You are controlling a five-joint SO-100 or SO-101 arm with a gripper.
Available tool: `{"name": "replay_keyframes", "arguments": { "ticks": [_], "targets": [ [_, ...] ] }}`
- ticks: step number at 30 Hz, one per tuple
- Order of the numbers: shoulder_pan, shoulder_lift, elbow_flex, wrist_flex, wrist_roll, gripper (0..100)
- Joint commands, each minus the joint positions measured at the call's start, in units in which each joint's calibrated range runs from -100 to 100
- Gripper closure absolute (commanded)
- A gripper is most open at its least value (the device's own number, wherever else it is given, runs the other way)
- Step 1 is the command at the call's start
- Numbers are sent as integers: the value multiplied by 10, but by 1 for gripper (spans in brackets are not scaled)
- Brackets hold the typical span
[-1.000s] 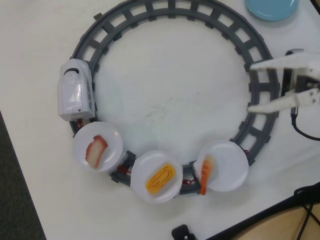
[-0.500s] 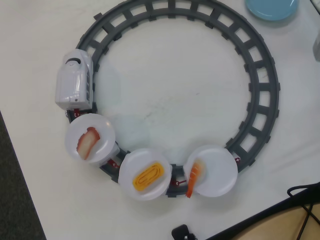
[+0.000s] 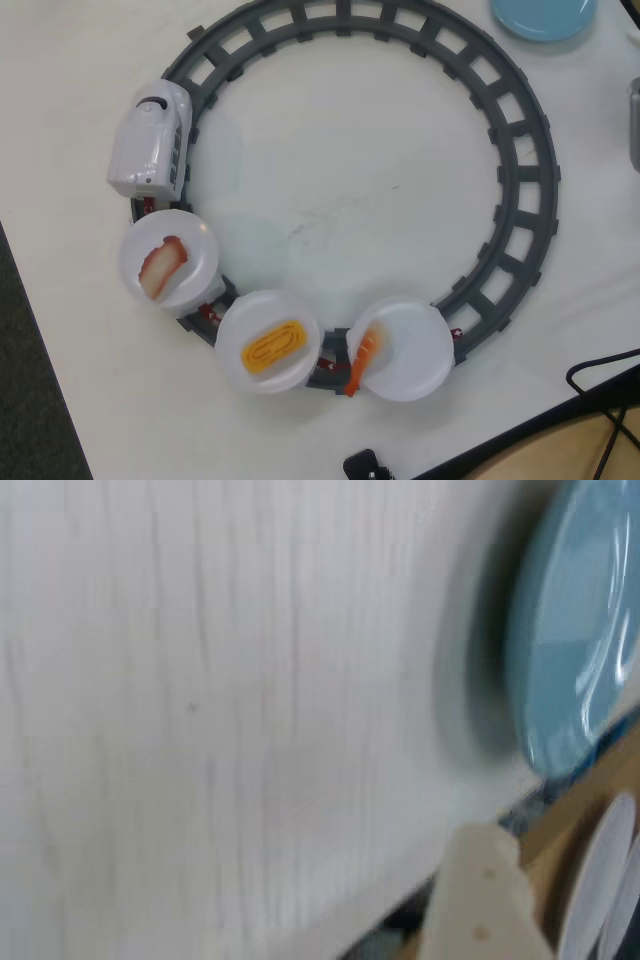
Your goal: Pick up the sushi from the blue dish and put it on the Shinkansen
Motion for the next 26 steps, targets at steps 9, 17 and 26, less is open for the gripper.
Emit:
{"name": "replay_keyframes", "arguments": {
  "ticks": [9, 17, 26],
  "targets": [
    [30, -177, 51, 166, -2, 71],
    [30, -174, 51, 166, -2, 71],
    [30, -174, 51, 166, -2, 71]
  ]
}}
